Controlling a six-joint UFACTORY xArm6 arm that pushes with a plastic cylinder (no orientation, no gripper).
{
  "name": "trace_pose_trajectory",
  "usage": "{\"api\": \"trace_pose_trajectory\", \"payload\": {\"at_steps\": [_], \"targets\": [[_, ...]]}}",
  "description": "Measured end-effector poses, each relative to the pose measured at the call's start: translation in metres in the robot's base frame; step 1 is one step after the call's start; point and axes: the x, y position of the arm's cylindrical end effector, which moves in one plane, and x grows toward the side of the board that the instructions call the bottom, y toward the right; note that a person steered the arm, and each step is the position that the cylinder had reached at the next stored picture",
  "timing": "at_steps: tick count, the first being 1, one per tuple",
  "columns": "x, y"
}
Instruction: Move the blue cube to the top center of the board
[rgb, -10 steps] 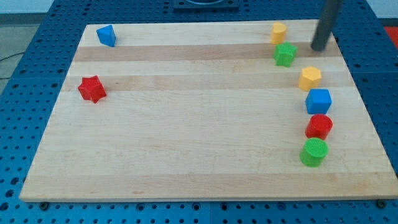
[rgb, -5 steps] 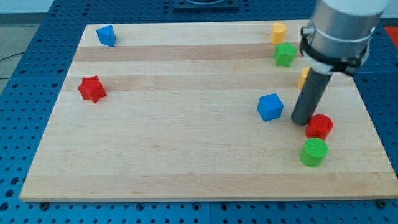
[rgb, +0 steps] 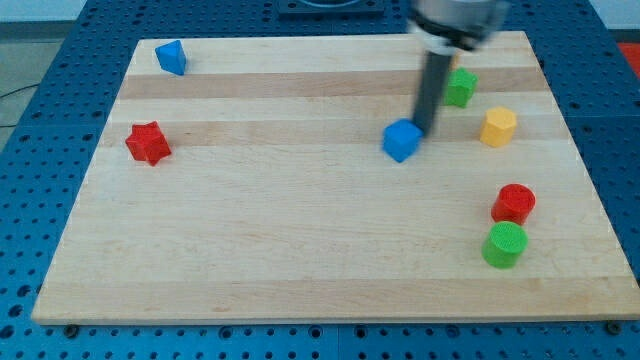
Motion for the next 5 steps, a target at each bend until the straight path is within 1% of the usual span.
{"api": "trace_pose_trajectory", "payload": {"at_steps": [1,2,3,4,5], "targets": [[0.011,-0.038],[0.02,0.062],[0.06,0.09],[0.085,0.025],[0.047,-0.016]]}}
